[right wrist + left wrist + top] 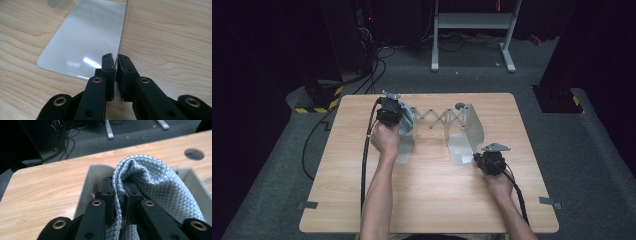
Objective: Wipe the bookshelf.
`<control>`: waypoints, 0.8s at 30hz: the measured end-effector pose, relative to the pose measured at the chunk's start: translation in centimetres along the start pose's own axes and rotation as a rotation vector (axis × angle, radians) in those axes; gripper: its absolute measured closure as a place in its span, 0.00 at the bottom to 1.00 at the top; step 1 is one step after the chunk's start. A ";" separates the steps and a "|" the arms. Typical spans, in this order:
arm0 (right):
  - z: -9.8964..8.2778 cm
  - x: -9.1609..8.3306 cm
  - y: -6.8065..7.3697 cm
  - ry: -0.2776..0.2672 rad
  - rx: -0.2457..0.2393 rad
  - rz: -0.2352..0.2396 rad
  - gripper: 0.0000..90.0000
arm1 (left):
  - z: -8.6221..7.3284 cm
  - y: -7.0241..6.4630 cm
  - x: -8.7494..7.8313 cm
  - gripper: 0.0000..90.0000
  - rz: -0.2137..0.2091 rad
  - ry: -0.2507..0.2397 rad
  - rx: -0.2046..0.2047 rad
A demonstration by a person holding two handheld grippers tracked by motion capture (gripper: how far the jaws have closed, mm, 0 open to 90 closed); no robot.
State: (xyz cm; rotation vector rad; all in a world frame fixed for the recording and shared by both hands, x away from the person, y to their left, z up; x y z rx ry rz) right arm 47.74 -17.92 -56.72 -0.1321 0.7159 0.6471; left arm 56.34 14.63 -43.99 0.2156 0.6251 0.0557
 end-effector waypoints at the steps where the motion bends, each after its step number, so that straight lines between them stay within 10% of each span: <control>1: 0.0 0.0 0.0 0.000 -0.001 0.000 0.94 | -0.3 -0.1 0.4 0.90 0.003 0.013 0.003; 24: 0.0 0.0 0.0 0.000 -0.006 -0.006 0.94 | -6.7 -2.2 6.0 0.90 -0.009 0.186 0.071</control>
Point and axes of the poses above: each handheld gripper's, and its own axes: x roughly forward along the jaws, z roughly out of its top, y roughly to its left, the point moved 6 cm from there along x, roughly forward along the jaws, and after that the axes turned 9 degrees about z, right-handed, at the moved point
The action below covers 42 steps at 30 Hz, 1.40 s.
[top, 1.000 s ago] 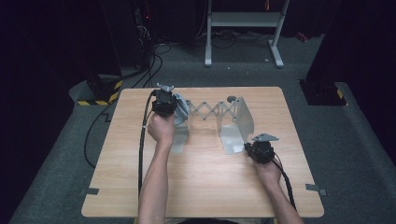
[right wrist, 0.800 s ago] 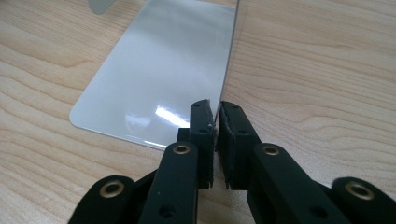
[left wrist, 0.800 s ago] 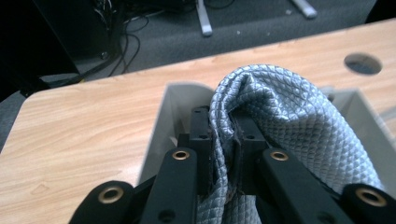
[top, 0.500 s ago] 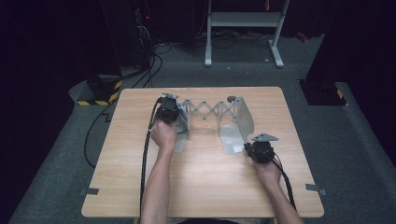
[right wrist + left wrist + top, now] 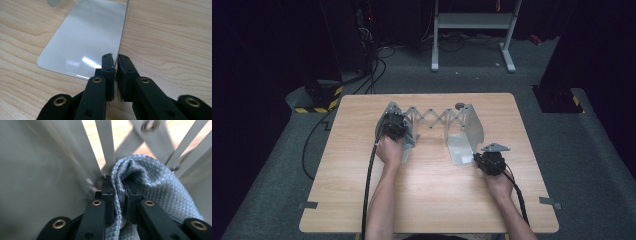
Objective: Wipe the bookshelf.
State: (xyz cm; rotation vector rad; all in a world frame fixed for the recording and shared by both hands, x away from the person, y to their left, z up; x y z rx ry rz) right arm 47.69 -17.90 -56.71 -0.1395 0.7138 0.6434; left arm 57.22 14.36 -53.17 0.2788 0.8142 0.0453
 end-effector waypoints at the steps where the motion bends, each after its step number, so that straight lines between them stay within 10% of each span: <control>1: 0.0 0.0 0.0 0.000 0.000 0.000 0.94 | -0.1 -0.1 0.1 0.90 -0.002 0.004 0.001; 27: 0.0 0.0 0.0 0.000 -0.001 -0.003 0.94 | 4.0 -0.6 -7.9 0.89 -0.224 -0.265 -0.029; 42: 0.0 0.0 0.0 0.000 0.000 -0.003 0.94 | 0.6 -2.9 -1.9 0.90 -0.244 -0.065 -0.004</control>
Point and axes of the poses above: each handheld gripper's, and its own axes: x roughly forward along the jaws, z roughly out of its top, y roughly to its left, the point moved 6 cm from there along x, roughly forward along the jaws, and after that the axes turned 9 degrees about z, right-handed, at the moved point
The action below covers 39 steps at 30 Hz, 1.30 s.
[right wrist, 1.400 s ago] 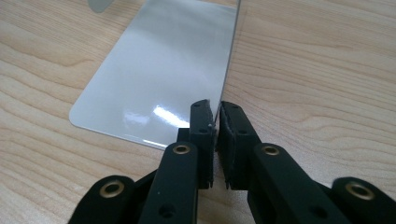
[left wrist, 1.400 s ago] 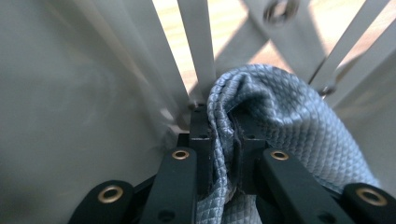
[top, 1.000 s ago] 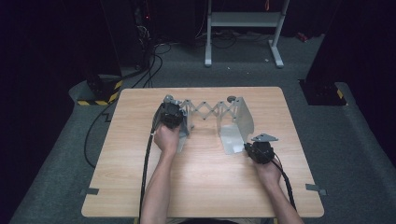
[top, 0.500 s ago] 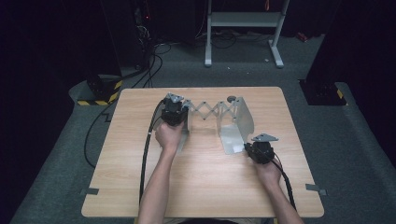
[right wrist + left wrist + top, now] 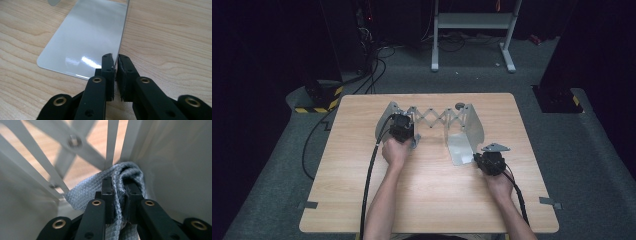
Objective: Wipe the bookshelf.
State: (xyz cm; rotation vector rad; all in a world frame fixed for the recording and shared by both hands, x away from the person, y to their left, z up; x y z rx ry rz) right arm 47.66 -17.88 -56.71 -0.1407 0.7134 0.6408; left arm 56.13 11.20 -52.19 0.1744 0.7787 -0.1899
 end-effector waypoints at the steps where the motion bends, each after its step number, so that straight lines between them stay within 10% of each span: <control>1: 0.0 0.0 0.0 0.000 0.000 0.000 0.94 | 0.0 0.0 0.0 0.89 0.000 0.000 0.000; 21: 0.0 0.0 0.0 0.000 0.003 0.003 0.94 | 0.5 0.0 -8.2 0.89 -0.052 -0.209 0.015; 39: 0.0 0.0 -0.1 -0.001 0.009 0.012 0.94 | -4.8 -0.4 -4.7 0.88 -0.039 -0.072 0.038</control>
Point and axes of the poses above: each handheld gripper's, and its own axes: x roughly forward along the jaws, z roughly out of its top, y roughly to its left, the point moved 6 cm from there along x, roughly forward along the jaws, and after that the axes turned 9 degrees about z, right-handed, at the moved point
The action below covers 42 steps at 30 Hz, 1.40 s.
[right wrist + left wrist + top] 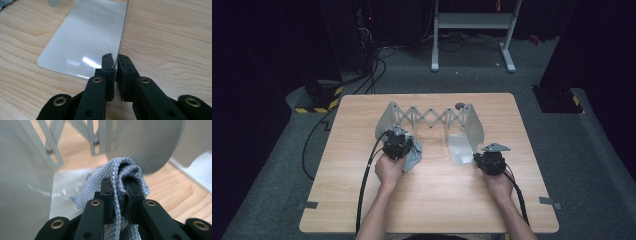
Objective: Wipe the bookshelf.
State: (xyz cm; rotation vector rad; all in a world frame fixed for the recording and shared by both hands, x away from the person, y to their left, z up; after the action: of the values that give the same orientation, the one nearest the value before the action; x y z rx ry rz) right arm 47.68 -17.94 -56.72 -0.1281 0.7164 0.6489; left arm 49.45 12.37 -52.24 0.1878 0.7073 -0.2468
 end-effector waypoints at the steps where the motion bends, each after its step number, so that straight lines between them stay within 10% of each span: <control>1: 0.0 0.0 0.0 0.000 0.001 0.001 0.94 | -0.4 0.1 0.1 0.88 0.008 0.009 0.002; 21: 0.0 0.0 0.0 0.000 -0.002 -0.002 0.94 | -5.1 4.3 -1.0 0.86 0.206 0.047 0.040; 26: 0.0 0.0 0.1 0.000 -0.002 -0.003 0.94 | -5.4 4.5 -0.9 0.85 0.195 0.049 0.007; 42: 0.0 0.0 0.1 0.001 -0.006 -0.005 0.94 | -4.4 -0.7 0.2 0.84 0.073 0.036 0.131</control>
State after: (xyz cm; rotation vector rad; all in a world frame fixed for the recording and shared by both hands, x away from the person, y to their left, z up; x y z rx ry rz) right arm 47.62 -17.91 -56.71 -0.1357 0.7147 0.6463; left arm 46.66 12.80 -55.70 0.3433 0.7187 -0.2202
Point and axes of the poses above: each handheld gripper's, and its own axes: x roughly forward along the jaws, z roughly out of its top, y roughly to its left, the point moved 6 cm from there along x, roughly forward along the jaws, and after that the axes turned 9 degrees about z, right-handed, at the moved point
